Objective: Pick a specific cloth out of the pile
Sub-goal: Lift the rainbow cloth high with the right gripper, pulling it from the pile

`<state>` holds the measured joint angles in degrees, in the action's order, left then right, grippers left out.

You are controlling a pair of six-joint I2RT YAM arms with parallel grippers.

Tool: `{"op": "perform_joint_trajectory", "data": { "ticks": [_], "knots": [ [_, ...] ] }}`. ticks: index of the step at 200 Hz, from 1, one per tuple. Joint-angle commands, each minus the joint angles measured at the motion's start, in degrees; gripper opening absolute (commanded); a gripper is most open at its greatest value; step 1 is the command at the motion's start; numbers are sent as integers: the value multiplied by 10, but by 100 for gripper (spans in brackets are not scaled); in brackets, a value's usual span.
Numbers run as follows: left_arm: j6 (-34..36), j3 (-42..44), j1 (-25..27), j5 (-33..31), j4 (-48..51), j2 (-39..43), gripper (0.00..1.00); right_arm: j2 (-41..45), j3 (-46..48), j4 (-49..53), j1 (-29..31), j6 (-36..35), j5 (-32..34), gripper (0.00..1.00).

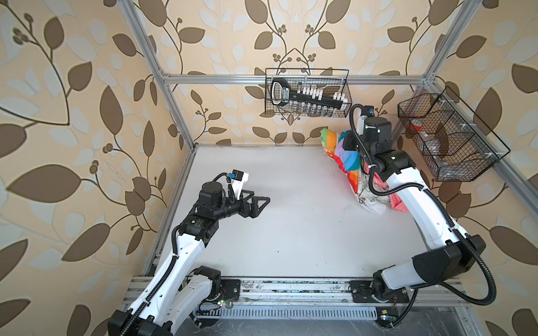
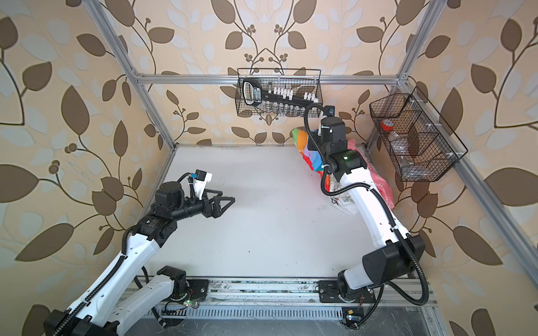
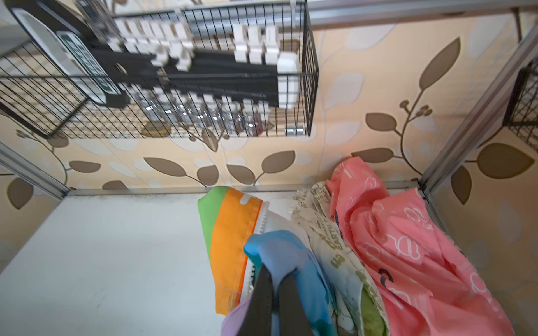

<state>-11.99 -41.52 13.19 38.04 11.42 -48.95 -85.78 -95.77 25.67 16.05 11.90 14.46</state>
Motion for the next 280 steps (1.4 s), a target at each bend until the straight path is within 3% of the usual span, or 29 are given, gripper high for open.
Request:
{"op": "perform_joint_trajectory", "data": {
  "ticks": [1,83,177,280],
  "knots": [
    [8,1,5,-4,-6,13,99,-8,-56,-38,2,-18,-24,0],
    [10,2,8,-10,-3,19,99,-20,-166,-32,2,-31,-51,0],
    [10,4,9,-47,3,30,99,-3,-246,-92,2,46,-229,0],
    [7,5,9,-70,7,43,99,11,-255,-218,1,111,-323,0]
  ]
}}
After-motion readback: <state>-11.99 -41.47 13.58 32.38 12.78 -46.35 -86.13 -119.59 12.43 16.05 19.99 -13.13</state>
